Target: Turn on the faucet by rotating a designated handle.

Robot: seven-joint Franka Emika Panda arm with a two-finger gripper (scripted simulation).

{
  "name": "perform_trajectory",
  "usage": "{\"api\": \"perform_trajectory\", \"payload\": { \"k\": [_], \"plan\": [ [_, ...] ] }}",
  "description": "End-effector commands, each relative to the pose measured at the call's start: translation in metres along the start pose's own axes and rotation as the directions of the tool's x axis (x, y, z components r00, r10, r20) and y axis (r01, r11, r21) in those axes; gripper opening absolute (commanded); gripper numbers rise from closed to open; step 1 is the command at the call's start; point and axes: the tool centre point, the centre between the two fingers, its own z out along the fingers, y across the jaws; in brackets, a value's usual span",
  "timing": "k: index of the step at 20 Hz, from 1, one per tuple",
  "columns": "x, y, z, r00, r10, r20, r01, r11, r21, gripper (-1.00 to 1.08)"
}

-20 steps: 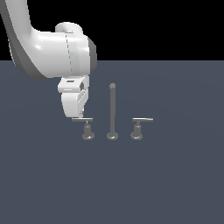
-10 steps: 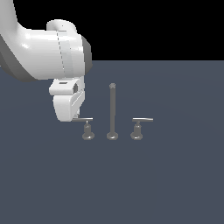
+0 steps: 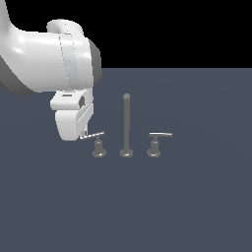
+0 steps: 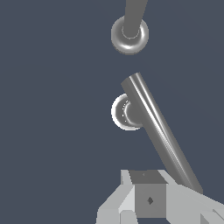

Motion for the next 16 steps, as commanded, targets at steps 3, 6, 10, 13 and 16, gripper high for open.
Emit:
{"api": "perform_trajectory", "payload": {
  "k": [3, 6, 10, 13, 16],
  "plan": [
    [0.005, 0.023, 0.000, 1.000, -0.001, -0.009, 0.001, 1.000, -0.017, -1.00],
    [0.005, 0.031, -0.001, 1.000, -0.002, -0.009, 0.002, 1.000, -0.018, -1.00],
    [0.008, 0.032, 0.000, 1.000, -0.010, -0.004, 0.010, 1.000, -0.013, -1.00],
    [0.018, 0.039, -0.001, 1.000, -0.008, -0.006, 0.008, 1.000, -0.015, -1.00],
    [0.029, 0.046, -0.001, 1.000, -0.006, -0.007, 0.005, 1.000, -0.016, -1.00]
  ]
}}
